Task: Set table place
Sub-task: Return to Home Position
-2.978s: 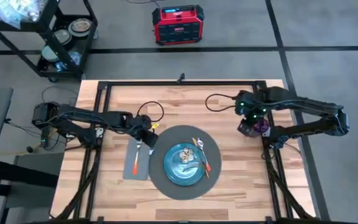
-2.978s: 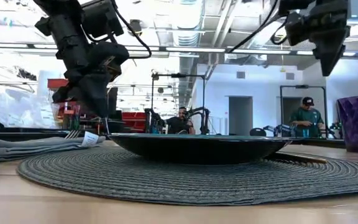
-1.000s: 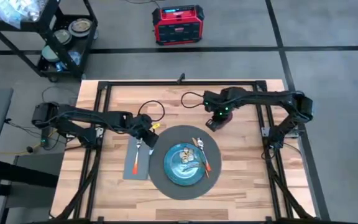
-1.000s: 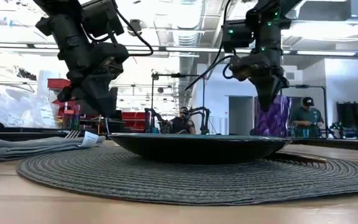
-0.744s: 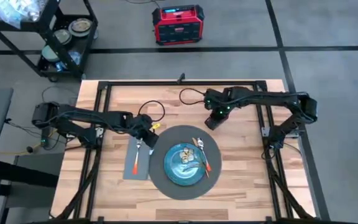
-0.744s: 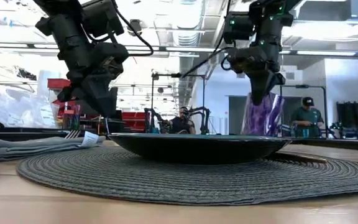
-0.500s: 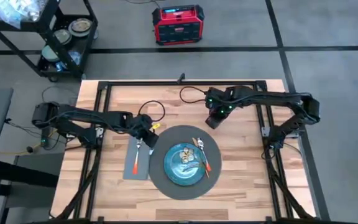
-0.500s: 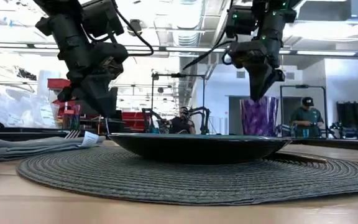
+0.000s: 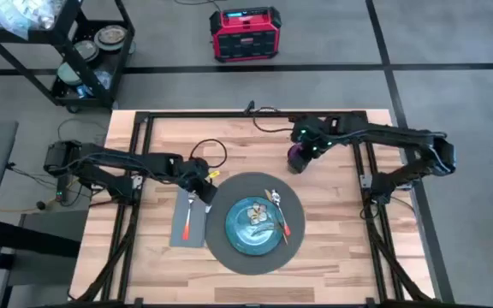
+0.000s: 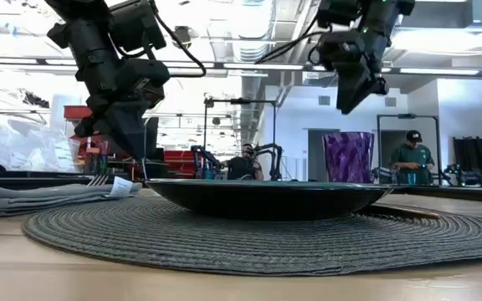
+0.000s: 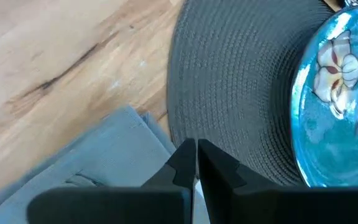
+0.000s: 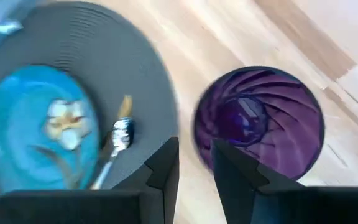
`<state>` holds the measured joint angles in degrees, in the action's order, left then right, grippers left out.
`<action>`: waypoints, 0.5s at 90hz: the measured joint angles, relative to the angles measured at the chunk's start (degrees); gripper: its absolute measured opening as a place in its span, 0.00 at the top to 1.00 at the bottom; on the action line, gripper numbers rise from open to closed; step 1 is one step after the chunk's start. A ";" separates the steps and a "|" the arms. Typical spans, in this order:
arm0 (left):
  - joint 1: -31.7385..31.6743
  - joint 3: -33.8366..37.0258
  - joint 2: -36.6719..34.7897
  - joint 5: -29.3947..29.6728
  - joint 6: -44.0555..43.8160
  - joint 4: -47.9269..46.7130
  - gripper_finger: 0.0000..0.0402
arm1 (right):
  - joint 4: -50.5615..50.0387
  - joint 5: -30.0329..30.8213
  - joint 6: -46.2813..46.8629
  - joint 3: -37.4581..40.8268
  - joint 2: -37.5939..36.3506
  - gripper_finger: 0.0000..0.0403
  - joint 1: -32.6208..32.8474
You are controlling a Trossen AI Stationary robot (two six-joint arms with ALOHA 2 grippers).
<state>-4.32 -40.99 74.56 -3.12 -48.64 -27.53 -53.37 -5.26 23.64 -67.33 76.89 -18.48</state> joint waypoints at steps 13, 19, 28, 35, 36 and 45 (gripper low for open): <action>3.91 0.00 -1.67 -3.86 4.27 0.40 1.00 | 0.14 -1.05 -0.11 0.00 -4.80 0.80 3.05; 6.47 0.00 -3.84 -2.76 6.13 2.02 1.00 | 0.96 -1.02 -0.58 0.00 -7.04 0.80 5.07; 9.79 0.44 -8.42 0.10 8.34 6.32 1.00 | 7.14 -1.00 -2.08 1.82 -10.74 0.80 9.06; 11.37 3.90 -13.21 1.82 8.48 12.66 1.00 | 15.25 -1.02 -3.27 5.30 -13.47 0.80 12.11; 11.53 4.56 -13.89 1.98 8.31 13.72 1.00 | 17.25 -1.02 -3.52 6.12 -13.96 0.80 12.62; 13.56 13.90 -20.89 5.57 6.58 30.95 1.00 | 34.25 -1.02 -3.51 14.99 -17.44 0.80 16.68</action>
<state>9.25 -27.09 53.68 2.46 -42.06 3.42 -19.12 -6.28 20.13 -52.34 59.45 -1.80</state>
